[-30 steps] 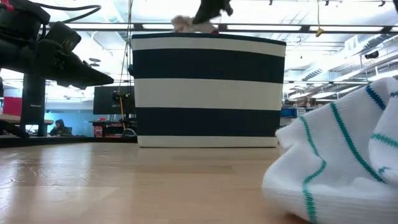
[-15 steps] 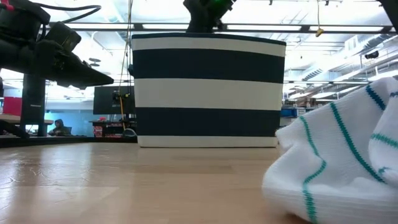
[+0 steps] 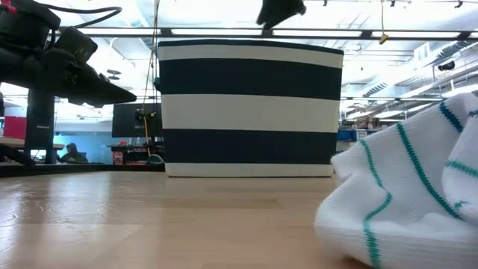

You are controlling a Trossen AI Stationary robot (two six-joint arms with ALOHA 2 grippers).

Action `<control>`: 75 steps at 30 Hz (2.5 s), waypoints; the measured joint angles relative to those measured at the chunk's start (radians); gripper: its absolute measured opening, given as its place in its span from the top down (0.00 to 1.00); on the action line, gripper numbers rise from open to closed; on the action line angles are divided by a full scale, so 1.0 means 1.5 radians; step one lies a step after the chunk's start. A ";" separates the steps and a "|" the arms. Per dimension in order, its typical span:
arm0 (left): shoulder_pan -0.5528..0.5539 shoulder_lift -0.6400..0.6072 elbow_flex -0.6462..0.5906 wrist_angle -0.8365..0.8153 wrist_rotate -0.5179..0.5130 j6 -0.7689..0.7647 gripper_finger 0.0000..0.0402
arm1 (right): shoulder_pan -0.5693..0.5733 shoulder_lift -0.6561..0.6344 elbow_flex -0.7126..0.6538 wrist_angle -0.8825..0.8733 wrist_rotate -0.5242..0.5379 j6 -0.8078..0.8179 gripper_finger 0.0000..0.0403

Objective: Sort clothes
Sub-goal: Put the white striped sock into the blue bin

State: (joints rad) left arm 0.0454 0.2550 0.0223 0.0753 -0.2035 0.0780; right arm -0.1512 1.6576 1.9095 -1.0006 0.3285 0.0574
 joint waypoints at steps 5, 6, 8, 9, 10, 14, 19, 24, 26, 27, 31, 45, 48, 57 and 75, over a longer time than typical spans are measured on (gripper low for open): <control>0.000 0.000 0.000 0.003 0.000 0.000 0.73 | 0.040 -0.031 0.000 -0.103 0.001 0.090 0.55; 0.000 0.000 0.000 0.003 0.000 0.000 0.73 | 0.051 -0.035 0.000 -0.119 0.005 0.108 0.55; 0.000 0.000 0.000 0.005 -0.002 0.000 0.73 | 0.075 -0.040 0.000 -0.149 0.024 0.141 0.55; 0.000 0.000 0.000 0.005 -0.003 0.000 0.73 | 0.089 -0.044 0.000 -0.164 0.038 0.156 0.55; 0.000 0.000 0.000 0.005 -0.003 0.000 0.73 | 0.104 -0.046 0.000 -0.177 0.052 0.170 0.55; 0.000 0.000 0.000 0.005 -0.004 0.000 0.73 | 0.171 -0.051 0.000 -0.228 0.118 0.234 0.56; 0.000 0.000 0.000 0.005 -0.004 0.000 0.73 | 0.258 -0.050 0.000 -0.270 0.168 0.321 0.56; 0.000 0.000 0.000 0.005 -0.005 0.000 0.73 | 0.343 -0.049 -0.033 -0.258 0.166 0.376 0.56; 0.000 0.000 0.000 0.005 -0.005 0.000 0.73 | 0.370 -0.049 -0.054 -0.250 0.155 0.391 0.56; 0.000 0.000 0.000 0.005 -0.005 0.000 0.73 | 0.381 -0.049 -0.069 -0.239 0.147 0.400 0.56; 0.000 0.000 0.000 0.006 -0.005 0.000 0.73 | 0.417 -0.049 -0.118 -0.199 0.120 0.421 0.56; 0.000 0.000 0.000 0.006 -0.005 -0.002 0.73 | 0.450 -0.048 -0.302 0.072 -0.063 0.384 0.56; 0.000 0.000 0.000 0.006 -0.005 -0.002 0.73 | 0.450 -0.048 -0.356 0.166 -0.084 0.363 0.56; 0.000 0.000 0.000 0.006 -0.004 -0.003 0.73 | 0.451 -0.048 -0.497 0.313 -0.095 0.365 0.56; 0.000 0.000 0.000 0.006 -0.004 -0.003 0.73 | 0.470 0.084 -0.525 0.532 -0.167 0.410 0.56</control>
State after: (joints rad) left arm 0.0456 0.2550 0.0223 0.0838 -0.2100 0.0742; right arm 0.5544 1.7832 1.1217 -0.2027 0.0777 0.6726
